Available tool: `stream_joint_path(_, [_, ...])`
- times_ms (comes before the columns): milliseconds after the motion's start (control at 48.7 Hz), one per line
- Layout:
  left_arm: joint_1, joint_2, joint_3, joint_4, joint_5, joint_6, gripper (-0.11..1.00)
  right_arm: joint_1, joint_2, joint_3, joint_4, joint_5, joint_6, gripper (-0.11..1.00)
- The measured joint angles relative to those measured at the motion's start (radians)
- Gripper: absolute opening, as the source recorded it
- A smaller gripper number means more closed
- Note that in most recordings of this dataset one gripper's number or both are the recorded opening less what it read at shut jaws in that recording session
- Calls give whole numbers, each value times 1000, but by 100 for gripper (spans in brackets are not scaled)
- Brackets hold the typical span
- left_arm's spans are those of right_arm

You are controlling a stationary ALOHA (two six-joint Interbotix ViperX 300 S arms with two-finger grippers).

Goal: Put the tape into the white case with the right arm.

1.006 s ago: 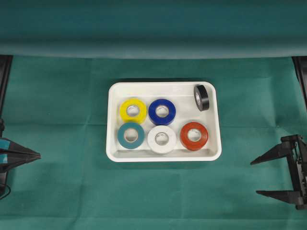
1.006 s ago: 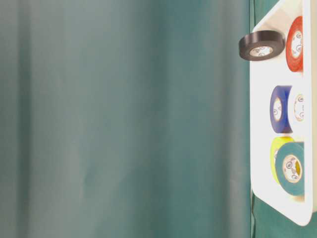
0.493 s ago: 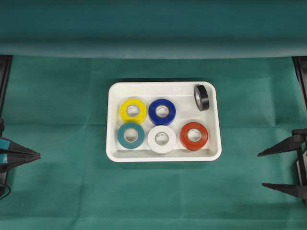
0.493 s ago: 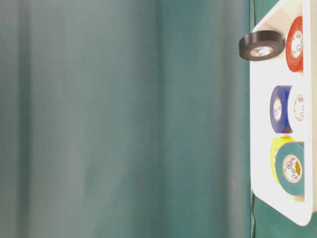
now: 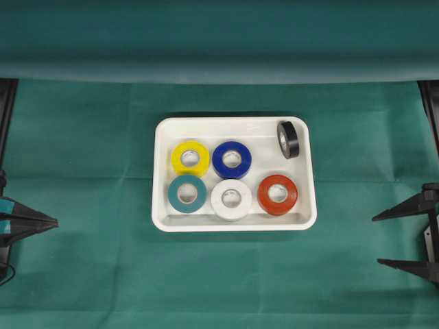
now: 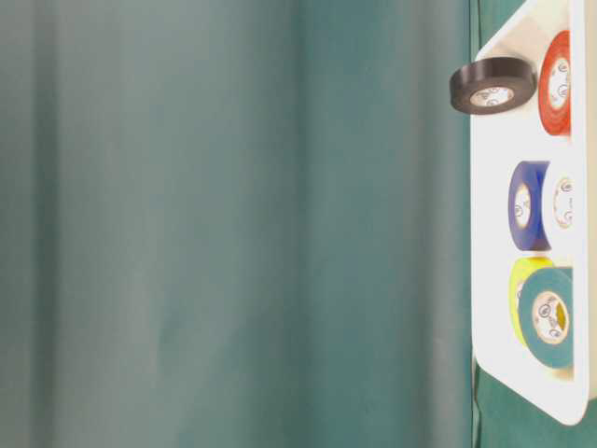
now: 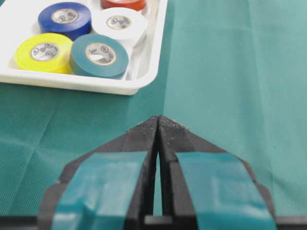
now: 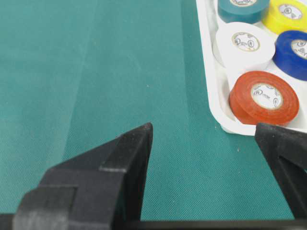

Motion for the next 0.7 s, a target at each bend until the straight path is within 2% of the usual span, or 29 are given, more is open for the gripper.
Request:
stream_joint_path(185, [-2, 0, 2, 0, 0, 0, 0, 0, -2, 11, 0, -15, 0, 64])
stream_joint_path(349, [0, 0, 0, 0, 0, 0, 0, 0, -3, 43, 0, -81, -2, 64])
stream_joint_path(698, [0, 0, -2, 0, -2, 6, 0, -67, -3, 112, 0, -209, -6, 64])
